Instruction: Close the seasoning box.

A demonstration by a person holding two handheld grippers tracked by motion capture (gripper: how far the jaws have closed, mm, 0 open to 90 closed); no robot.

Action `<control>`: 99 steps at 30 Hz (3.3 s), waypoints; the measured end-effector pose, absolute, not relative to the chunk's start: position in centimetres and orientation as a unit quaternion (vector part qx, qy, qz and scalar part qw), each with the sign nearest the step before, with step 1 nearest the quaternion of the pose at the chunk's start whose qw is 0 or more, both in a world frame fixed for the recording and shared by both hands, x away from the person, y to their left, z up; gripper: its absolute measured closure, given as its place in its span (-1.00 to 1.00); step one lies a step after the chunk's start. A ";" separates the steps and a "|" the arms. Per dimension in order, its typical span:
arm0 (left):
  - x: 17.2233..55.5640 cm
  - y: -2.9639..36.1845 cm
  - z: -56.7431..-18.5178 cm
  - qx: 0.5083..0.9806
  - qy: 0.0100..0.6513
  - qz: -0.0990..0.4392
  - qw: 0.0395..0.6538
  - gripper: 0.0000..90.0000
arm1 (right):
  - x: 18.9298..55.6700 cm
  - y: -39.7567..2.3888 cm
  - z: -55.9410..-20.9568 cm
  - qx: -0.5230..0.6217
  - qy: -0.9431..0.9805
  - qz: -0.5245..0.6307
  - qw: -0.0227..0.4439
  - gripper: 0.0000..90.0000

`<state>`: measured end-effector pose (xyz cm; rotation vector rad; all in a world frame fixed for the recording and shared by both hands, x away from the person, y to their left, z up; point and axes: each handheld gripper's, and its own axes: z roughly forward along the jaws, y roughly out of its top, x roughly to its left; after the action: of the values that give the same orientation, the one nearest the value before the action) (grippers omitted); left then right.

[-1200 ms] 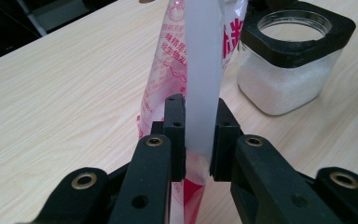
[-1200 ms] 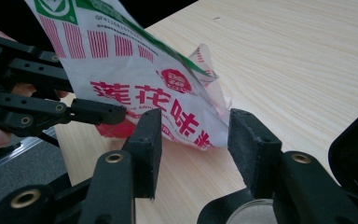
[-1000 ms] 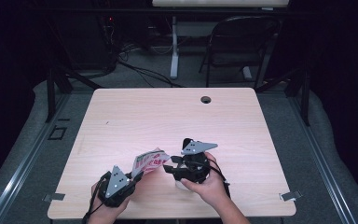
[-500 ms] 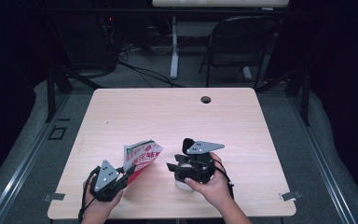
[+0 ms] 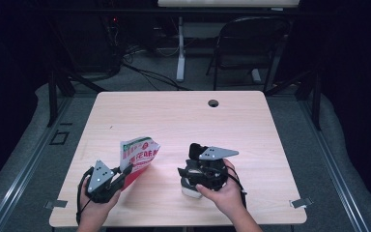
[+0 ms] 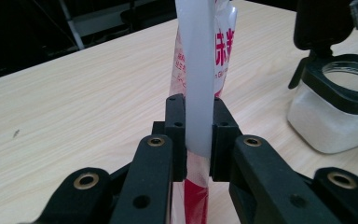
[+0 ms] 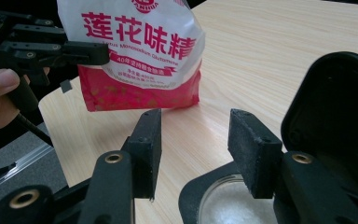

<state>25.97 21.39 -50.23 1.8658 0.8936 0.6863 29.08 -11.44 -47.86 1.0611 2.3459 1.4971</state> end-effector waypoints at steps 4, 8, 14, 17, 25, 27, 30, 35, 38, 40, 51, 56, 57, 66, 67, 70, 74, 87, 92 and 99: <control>26.3 21.7 -50.1 0.754 0.367 0.285 0.464 0.81 | 28.9 -11.9 -47.8 0.358 0.784 0.500 0.085 0.21; 26.5 21.9 -50.1 0.750 0.371 0.287 0.466 0.81 | 28.8 -12.4 -47.8 0.365 0.780 0.501 0.089 0.22; 26.9 22.7 -49.9 0.742 0.382 0.292 0.467 0.81 | 28.7 -12.9 -47.8 0.369 0.779 0.499 0.093 0.24; 27.1 23.1 -49.8 0.739 0.388 0.302 0.461 0.81 | 28.7 -13.2 -47.8 0.370 0.779 0.498 0.095 0.25; 27.2 23.9 -49.6 0.734 0.397 0.345 0.429 0.95 | 28.6 -13.8 -47.6 0.376 0.775 0.499 0.099 0.25; 27.2 24.3 -49.6 0.732 0.401 0.348 0.426 0.95 | 28.7 -13.8 -47.6 0.376 0.773 0.501 0.099 0.25; 27.2 24.8 -49.7 0.726 0.409 0.350 0.427 0.96 | 28.7 -13.9 -47.6 0.378 0.772 0.501 0.100 0.25; 27.2 25.3 -49.5 0.720 0.415 0.371 0.414 0.98 | 28.8 -14.0 -47.6 0.380 0.772 0.499 0.099 0.25; 27.1 25.3 -49.5 0.719 0.415 0.394 0.395 0.99 | 28.9 -14.2 -47.6 0.382 0.771 0.500 0.098 0.25; 27.1 25.4 -49.5 0.718 0.416 0.404 0.386 0.99 | 29.0 -14.3 -47.6 0.383 0.770 0.500 0.097 0.25; 27.6 25.1 -50.9 0.741 0.412 0.394 0.354 0.97 | 29.2 -14.5 -47.5 0.385 0.772 0.495 0.105 0.25; 27.8 24.4 -51.7 0.760 0.408 0.358 0.358 0.96 | 29.3 -14.5 -47.5 0.389 0.770 0.495 0.105 0.25; 27.8 24.3 -51.8 0.763 0.406 0.352 0.359 0.95 | 29.3 -14.5 -47.5 0.390 0.769 0.496 0.105 0.25; 28.5 23.4 -53.4 0.788 0.406 0.284 0.366 0.96 | 29.4 -14.6 -47.4 0.384 0.773 0.493 0.111 0.25; 28.5 23.4 -53.5 0.790 0.405 0.280 0.365 0.94 | 29.4 -14.5 -47.4 0.383 0.774 0.492 0.111 0.25; 28.6 23.1 -54.0 0.795 0.404 0.262 0.368 0.88 | 29.4 -14.6 -47.4 0.383 0.773 0.494 0.109 0.25; 28.7 22.5 -54.4 0.805 0.394 0.247 0.369 0.71 | 29.4 -14.8 -47.3 0.386 0.771 0.497 0.102 0.32; 28.7 22.2 -54.6 0.802 0.391 0.213 0.398 0.03 | 29.3 -15.1 -47.0 0.386 0.770 0.498 0.101 0.39; 28.5 21.9 -54.4 0.809 0.384 0.202 0.396 0.07 | 29.4 -15.1 -46.9 0.386 0.772 0.496 0.102 0.40; 28.3 21.7 -54.3 0.810 0.378 0.199 0.401 -0.10 | 29.4 -15.1 -46.8 0.386 0.772 0.495 0.099 0.42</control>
<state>28.25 21.67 -54.27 2.0489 0.9550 0.5041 29.44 -15.12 -46.85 1.1431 2.2838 1.4637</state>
